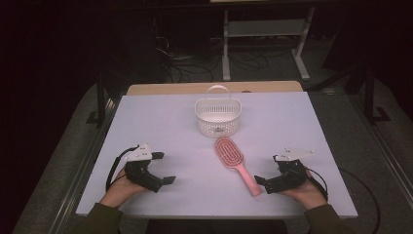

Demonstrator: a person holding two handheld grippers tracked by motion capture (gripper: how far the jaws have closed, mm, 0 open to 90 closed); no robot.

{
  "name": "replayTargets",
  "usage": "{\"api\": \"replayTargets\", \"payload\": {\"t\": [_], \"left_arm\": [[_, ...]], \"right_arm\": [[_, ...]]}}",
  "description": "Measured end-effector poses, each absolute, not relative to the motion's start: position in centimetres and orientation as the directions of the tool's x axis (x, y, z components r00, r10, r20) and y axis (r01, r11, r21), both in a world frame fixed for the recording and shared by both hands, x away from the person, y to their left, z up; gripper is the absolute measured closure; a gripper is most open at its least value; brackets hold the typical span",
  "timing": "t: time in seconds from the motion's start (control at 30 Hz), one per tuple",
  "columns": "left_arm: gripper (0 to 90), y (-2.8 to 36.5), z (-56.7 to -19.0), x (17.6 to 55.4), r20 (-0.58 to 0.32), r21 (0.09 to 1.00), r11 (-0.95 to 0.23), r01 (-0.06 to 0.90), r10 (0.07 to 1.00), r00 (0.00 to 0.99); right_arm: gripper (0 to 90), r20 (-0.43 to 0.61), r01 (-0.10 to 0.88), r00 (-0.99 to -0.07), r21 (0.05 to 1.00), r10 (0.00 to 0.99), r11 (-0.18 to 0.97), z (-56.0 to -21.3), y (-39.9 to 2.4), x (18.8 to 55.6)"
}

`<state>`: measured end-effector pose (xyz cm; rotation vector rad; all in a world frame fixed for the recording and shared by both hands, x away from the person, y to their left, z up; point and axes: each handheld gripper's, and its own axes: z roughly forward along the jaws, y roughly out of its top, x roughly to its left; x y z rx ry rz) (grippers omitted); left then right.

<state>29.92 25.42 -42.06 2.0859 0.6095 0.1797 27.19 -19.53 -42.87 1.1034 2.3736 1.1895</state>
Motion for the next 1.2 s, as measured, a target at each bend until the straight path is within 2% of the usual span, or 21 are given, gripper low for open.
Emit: {"api": "replayTargets", "payload": {"t": [0.43,1.2], "left_arm": [[0.0,25.4,-42.1,29.8,-0.104,0.823,-0.445,0.353,0.492,0.864],[0.0,25.7,-42.0,29.8,-0.112,0.829,-0.435,0.353,0.49,0.865]], "right_arm": [[0.0,0.103,0.516,-0.667,0.778,0.738,0.359,-42.3,-20.0,27.1],[0.0,0.122,0.512,-0.698,0.774,0.706,0.373,-41.2,-18.1,27.8]]}}
